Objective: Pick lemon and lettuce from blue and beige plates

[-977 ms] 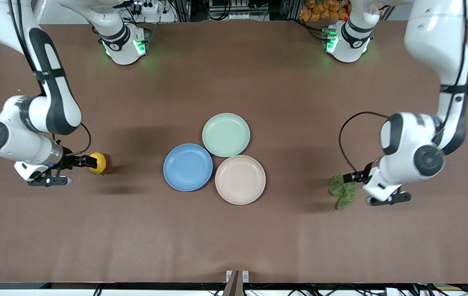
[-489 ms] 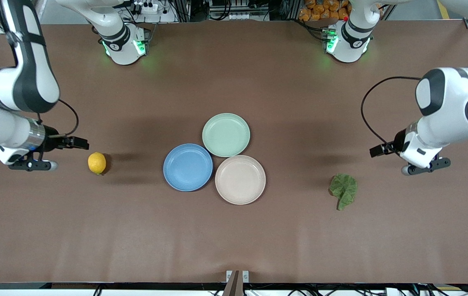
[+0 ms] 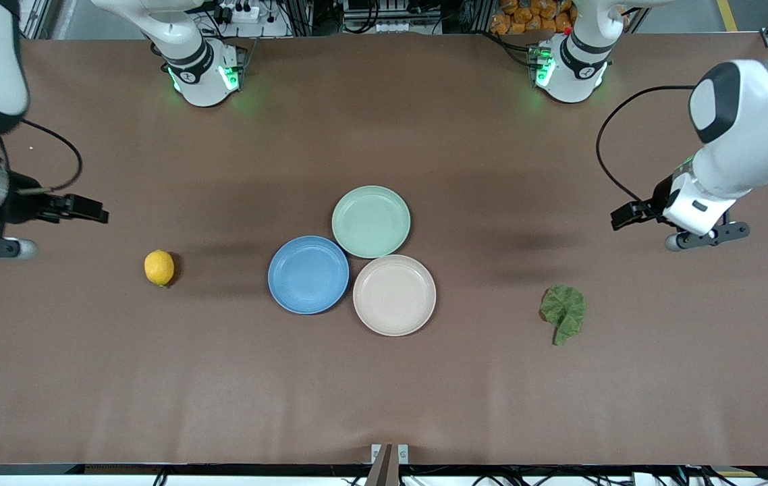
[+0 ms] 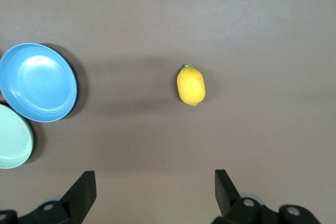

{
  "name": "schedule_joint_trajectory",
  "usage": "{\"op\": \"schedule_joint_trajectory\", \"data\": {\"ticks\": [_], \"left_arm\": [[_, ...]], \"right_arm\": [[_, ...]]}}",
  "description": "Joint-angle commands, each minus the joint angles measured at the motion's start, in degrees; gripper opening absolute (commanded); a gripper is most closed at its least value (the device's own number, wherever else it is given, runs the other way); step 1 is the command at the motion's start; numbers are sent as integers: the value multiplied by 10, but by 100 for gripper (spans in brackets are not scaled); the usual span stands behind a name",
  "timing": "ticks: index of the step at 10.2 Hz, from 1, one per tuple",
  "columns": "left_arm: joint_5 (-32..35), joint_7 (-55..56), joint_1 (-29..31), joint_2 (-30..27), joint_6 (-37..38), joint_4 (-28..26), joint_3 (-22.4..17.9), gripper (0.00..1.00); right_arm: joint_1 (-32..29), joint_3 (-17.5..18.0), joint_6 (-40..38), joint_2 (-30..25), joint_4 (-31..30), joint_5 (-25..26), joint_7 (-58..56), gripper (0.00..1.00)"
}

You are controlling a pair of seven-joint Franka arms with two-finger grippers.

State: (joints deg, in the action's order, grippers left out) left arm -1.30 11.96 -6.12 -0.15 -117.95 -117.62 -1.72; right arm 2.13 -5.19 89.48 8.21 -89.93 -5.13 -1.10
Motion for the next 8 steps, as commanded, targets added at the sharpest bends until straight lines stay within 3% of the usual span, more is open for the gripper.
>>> {"op": "schedule_joint_trajectory", "data": {"ticks": [1,4,8], "left_arm": [[36,-12,6,-14,0,40,19,100],[32,-15,33,-15,31,100,54,100],[-19,-40,35,-15,191,221,57,100]], "right_arm": [[-11,10,-29,-21,40,2,7,100],[-16,28,-75,-42,72,42,8,100],[-30,28,-124,-65,91,38,8,100]]}}
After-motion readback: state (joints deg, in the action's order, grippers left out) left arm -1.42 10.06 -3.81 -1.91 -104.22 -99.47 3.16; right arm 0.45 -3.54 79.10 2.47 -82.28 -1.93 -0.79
